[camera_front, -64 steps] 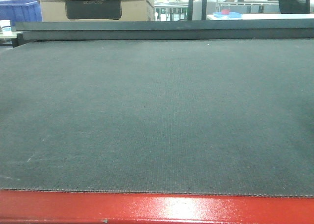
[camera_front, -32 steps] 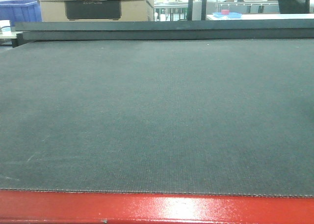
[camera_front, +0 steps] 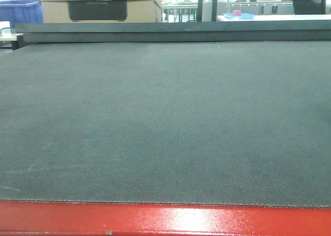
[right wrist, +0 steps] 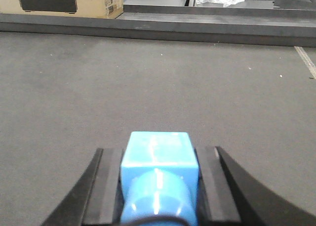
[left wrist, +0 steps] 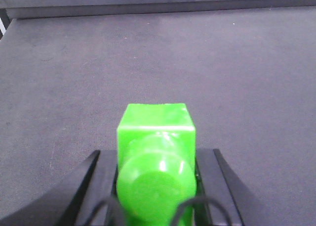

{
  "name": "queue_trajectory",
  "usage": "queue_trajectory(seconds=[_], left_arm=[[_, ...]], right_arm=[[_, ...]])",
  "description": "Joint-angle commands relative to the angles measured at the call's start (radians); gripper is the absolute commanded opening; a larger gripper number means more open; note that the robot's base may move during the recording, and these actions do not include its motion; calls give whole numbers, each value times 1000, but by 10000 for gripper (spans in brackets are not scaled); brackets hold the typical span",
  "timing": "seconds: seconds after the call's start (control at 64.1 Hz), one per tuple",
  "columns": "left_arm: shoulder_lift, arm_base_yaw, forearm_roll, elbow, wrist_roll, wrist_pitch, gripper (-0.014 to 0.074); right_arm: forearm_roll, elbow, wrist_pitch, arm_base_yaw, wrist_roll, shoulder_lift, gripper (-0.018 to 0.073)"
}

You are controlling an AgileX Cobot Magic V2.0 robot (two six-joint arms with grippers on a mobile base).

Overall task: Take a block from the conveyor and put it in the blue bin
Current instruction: 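Turn the base away from the conveyor holding both bricks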

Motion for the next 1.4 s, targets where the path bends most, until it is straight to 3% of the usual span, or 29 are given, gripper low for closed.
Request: queue_trajectory(seconds=[0.0,0.39,1.389], left_arm=[[-5,-5,0,0,-8,-16,-111],[-5,-5,0,0,-8,-93,-111],[-5,-5,0,0,-8,-94,-111]], right_arm=[[-13,-9,-13,0,-8,-4,-158],[-13,-9,-15,0,-8,-4,-160],[-13,-9,-15,0,-8,-4,-160]])
